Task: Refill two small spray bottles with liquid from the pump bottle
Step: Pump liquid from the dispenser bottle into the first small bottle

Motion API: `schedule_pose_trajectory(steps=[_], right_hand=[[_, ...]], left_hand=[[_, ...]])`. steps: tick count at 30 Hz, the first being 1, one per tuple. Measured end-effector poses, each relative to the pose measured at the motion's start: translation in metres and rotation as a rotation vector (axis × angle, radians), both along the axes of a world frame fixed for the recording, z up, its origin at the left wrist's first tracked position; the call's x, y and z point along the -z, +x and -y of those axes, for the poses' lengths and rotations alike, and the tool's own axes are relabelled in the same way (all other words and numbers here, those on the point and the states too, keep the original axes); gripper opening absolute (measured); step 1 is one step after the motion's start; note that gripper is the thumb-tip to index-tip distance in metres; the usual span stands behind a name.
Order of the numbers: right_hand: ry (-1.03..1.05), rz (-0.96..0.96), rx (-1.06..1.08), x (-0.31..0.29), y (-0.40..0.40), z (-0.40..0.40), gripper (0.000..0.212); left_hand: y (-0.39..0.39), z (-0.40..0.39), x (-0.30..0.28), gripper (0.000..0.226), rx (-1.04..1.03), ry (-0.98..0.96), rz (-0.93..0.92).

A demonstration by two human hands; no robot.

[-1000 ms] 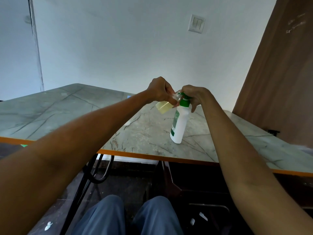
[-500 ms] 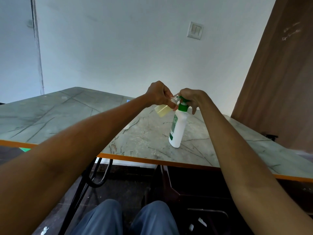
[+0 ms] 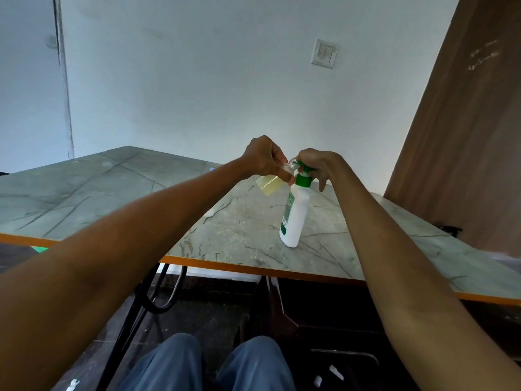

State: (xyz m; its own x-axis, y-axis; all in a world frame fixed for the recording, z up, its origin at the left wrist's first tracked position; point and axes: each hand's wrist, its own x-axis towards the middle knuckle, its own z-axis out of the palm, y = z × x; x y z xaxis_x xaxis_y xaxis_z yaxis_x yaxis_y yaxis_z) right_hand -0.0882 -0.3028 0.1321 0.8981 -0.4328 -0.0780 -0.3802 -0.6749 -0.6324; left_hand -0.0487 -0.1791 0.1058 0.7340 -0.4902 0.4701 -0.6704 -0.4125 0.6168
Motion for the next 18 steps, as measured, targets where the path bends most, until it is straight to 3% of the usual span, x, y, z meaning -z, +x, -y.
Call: schedule_pose_trajectory(steps=[8, 14, 18], right_hand=[[-0.011, -0.003, 0.001, 0.0018, -0.0068, -0.0064, 0.040], [-0.021, 0.004, -0.020, -0.0041, -0.0092, -0.0043, 0.019], [-0.008, -0.006, -0.020, 0.0001, -0.0029, -0.0018, 0.027]], left_hand=[[0.0028, 0.0008, 0.0074, 0.045, 0.004, -0.023, -0.028], [-0.0015, 0.0007, 0.0017, 0.046, -0.004, -0.035, -0.015], [0.0014, 0.0009, 0.0037, 0.046, -0.007, -0.018, -0.015]])
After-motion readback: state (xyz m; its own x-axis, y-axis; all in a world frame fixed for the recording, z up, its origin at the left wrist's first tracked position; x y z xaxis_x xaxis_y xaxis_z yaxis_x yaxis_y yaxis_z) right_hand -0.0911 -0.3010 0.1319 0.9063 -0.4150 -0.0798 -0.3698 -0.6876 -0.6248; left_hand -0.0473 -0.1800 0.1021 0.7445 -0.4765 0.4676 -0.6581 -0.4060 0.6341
